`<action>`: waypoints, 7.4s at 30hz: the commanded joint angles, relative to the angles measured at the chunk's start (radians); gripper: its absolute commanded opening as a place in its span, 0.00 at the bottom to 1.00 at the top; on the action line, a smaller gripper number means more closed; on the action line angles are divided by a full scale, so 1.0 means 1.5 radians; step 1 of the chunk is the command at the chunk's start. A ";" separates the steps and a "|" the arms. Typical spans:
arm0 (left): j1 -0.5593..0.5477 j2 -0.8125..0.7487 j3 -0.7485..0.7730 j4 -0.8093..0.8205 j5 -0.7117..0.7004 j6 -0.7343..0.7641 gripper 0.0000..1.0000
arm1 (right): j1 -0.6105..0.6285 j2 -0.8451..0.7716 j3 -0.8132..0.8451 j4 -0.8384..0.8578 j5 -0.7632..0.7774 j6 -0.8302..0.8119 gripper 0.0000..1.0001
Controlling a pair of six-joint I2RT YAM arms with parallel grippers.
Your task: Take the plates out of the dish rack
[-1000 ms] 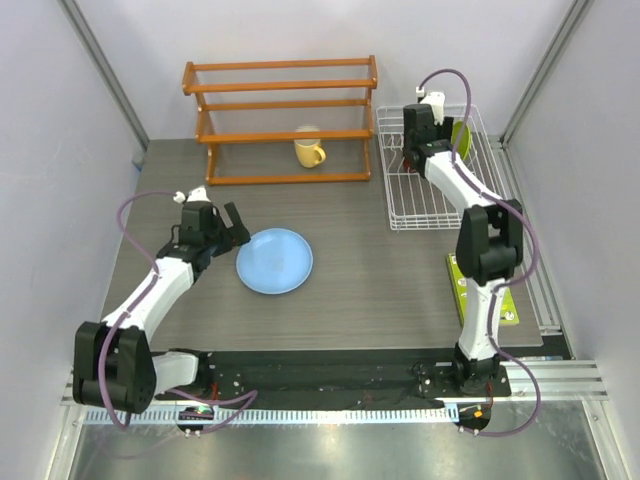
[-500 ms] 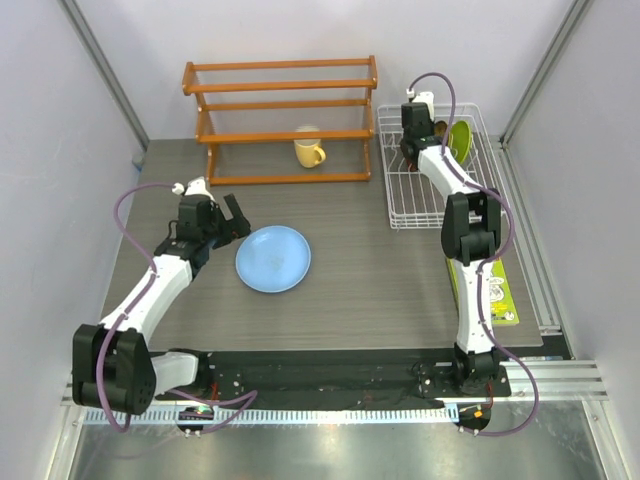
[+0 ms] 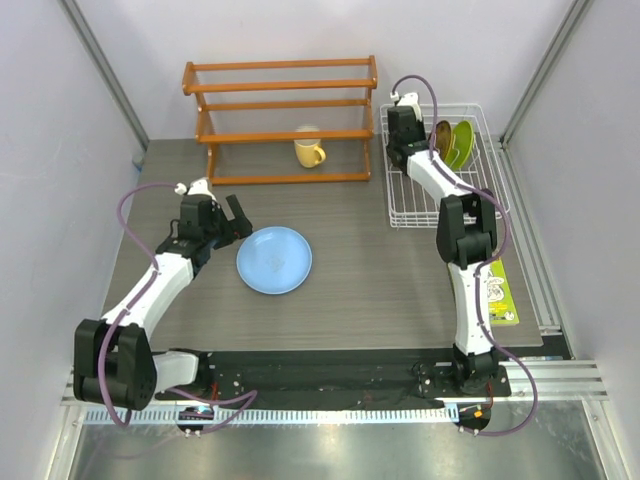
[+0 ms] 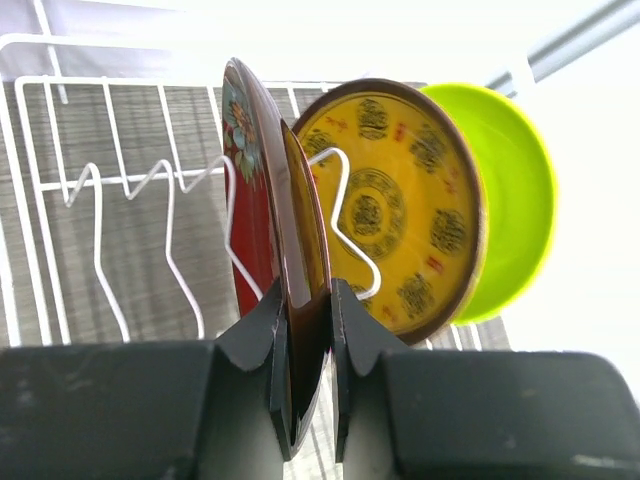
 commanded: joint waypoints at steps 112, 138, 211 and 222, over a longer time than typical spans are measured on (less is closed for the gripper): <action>-0.035 0.119 -0.125 0.376 0.289 -0.134 0.27 | 0.113 -0.477 -0.760 0.144 -0.712 0.507 0.60; -0.066 0.279 -0.142 0.562 0.344 -0.206 0.24 | 0.113 -0.430 -0.758 0.149 -0.705 0.507 0.60; 0.089 -0.042 -0.190 0.167 0.151 -0.054 0.70 | 0.062 -0.517 -0.390 -0.167 -0.290 0.276 0.63; 0.089 -0.088 -0.116 0.134 0.181 -0.042 0.99 | -0.056 -0.340 -0.194 -0.123 -0.124 0.202 0.71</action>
